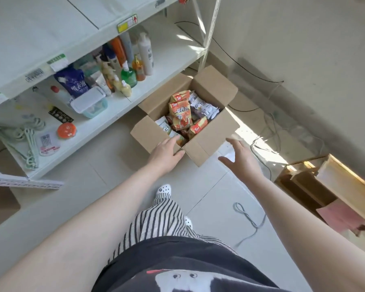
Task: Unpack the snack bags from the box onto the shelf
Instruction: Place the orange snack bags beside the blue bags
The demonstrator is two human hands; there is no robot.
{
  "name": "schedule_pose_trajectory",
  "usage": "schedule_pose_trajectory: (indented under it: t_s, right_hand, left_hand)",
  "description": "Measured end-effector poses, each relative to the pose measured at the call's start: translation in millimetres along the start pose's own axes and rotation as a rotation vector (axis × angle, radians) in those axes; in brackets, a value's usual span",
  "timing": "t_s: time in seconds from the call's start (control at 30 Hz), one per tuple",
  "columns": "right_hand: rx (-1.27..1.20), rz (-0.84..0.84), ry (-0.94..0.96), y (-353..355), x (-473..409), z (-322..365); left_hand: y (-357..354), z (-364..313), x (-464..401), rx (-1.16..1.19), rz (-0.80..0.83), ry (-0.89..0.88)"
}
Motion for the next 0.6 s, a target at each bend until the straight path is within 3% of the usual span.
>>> schedule_pose_trajectory:
  t_s: [0.6]
  right_hand:
    - [0.088,0.150,0.115,38.6,-185.4,-62.2]
  left_hand:
    - [-5.4,-56.0,-175.5,-0.092,0.102,0.114]
Point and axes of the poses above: each hand's wrist, its own x-axis away from the middle knuckle, its own y-axis out of the back of the hand, z = x × y, the point moved 6 cm from there along -x, towards the middle knuckle, and after that the axes turned 4 degrees about y, right-handed, at the moved point
